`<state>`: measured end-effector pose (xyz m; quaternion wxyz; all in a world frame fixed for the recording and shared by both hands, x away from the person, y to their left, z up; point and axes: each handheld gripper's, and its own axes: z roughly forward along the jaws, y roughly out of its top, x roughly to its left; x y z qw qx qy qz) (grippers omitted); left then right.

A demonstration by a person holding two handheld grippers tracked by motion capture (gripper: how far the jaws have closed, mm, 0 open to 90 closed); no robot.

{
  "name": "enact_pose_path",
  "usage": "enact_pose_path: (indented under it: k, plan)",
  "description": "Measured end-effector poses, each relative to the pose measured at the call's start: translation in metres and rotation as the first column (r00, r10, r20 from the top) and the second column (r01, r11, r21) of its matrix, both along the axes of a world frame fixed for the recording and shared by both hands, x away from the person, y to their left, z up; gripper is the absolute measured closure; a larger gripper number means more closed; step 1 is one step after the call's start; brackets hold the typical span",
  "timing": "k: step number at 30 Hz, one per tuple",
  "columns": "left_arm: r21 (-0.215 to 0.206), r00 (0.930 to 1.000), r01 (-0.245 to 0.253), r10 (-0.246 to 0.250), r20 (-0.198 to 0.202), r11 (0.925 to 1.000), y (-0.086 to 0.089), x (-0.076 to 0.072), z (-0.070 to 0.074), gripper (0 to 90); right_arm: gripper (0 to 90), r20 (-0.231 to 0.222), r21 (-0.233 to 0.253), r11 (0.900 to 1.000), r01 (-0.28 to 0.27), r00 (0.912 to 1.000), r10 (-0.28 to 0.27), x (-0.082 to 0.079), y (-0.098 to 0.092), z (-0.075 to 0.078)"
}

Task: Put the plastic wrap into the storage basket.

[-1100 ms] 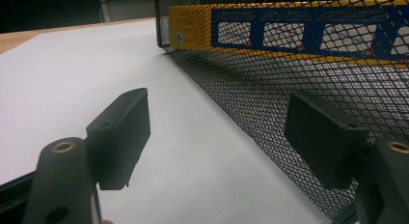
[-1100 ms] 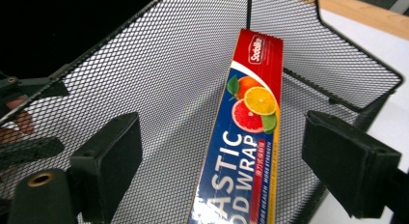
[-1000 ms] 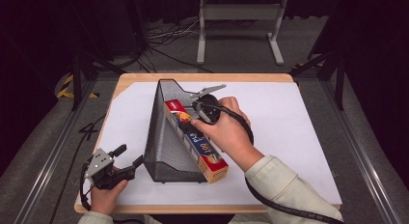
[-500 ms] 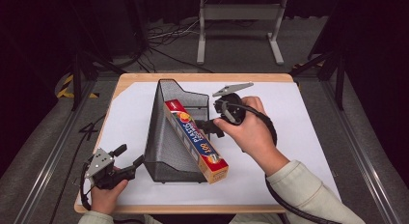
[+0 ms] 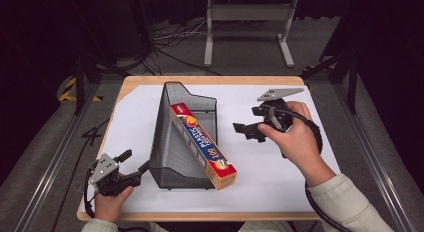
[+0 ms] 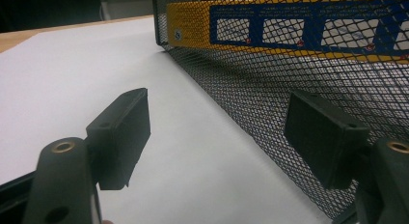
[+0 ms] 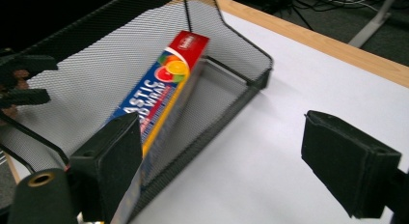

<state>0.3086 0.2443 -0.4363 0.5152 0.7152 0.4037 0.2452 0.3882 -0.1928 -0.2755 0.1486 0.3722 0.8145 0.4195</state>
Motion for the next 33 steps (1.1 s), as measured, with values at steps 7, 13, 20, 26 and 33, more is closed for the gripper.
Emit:
enact_pose_path:
  k: [7,13,20,26,33]
  plan:
    - [0.001,1.0000,-0.005,0.005,-0.002,1.0000,0.000,0.001,0.000,24.8,15.0,0.050,0.001,1.000,0.029,0.9983,-0.029,-0.003,-0.047,-0.001]
    - [0.003,0.9999,-0.015,0.015,-0.001,0.9999,0.000,0.001,0.000,24.1,15.0,0.079,0.011,1.000,0.026,0.9965,-0.027,-0.005,-0.075,-0.006]
    - [0.002,0.9997,-0.024,0.024,0.004,0.9997,0.001,0.000,0.000,23.9,15.0,0.113,0.041,0.999,0.008,0.9936,-0.013,-0.009,-0.096,-0.028]
    - [0.007,0.9998,-0.020,0.020,0.003,0.9998,0.000,0.000,0.000,23.9,14.2,0.125,0.053,0.999,0.012,0.9919,-0.019,-0.014,-0.112,-0.047]
    - [0.010,0.9998,-0.022,0.022,0.004,0.9997,0.000,0.000,0.000,23.9,13.6,0.147,0.038,0.999,0.007,0.9891,-0.013,-0.020,-0.126,-0.068]
